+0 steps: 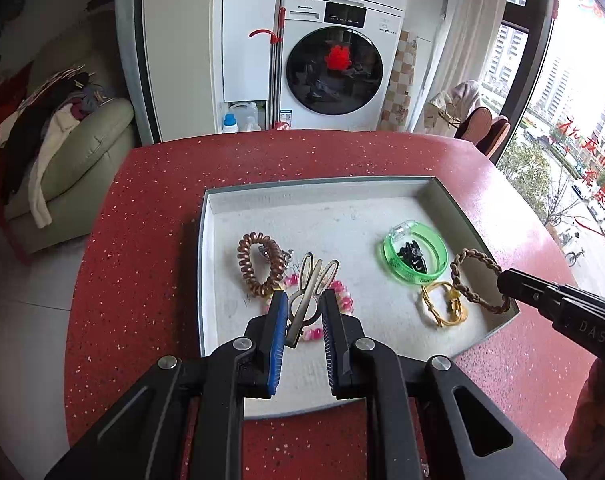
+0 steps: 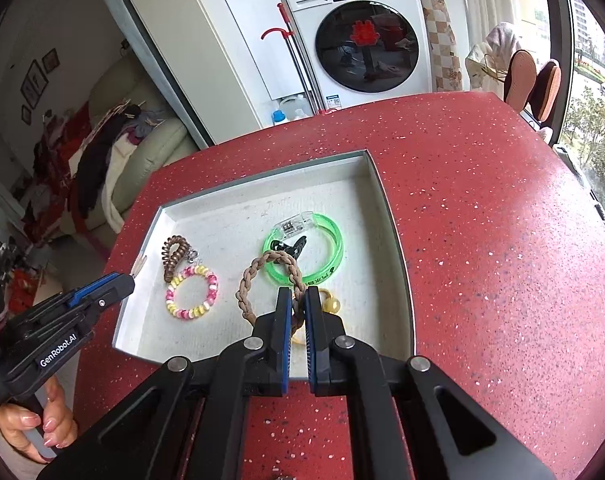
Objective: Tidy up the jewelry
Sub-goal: 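Carry the hair clip and braided bracelet over the tray with both tools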
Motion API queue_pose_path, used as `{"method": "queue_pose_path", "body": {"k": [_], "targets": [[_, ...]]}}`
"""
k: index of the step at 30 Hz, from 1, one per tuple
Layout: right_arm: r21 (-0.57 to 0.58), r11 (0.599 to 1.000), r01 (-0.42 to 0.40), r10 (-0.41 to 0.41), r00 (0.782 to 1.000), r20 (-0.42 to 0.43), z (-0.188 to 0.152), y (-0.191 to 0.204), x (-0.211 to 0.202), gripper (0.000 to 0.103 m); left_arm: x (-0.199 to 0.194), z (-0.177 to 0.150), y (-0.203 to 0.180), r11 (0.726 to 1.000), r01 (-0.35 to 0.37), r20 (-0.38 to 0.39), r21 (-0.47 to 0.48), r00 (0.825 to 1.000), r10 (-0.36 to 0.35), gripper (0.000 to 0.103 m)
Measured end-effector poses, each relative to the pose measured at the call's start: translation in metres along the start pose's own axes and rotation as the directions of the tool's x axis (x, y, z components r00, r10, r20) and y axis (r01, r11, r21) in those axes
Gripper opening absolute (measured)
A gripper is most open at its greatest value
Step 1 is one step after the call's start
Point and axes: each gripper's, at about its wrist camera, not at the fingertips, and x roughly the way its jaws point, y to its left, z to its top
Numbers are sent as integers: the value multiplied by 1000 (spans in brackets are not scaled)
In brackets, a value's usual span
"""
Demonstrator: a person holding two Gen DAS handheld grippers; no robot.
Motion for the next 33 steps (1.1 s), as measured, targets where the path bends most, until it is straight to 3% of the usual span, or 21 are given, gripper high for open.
{"method": "queue_pose_path", "body": {"k": [10, 19, 33], "targets": [[45, 998, 40, -39, 999, -18, 21, -14, 39, 7, 41, 29, -12, 999, -48, -25, 14, 998, 48, 36], [15, 998, 68, -67, 997, -32, 14, -12, 54, 7, 77, 15, -19, 994, -88, -77, 70, 993, 93, 36], [53, 998, 34, -31, 998, -49, 10, -20, 59, 9, 83, 8, -24, 985, -134, -67, 105, 988, 141, 36]]}}
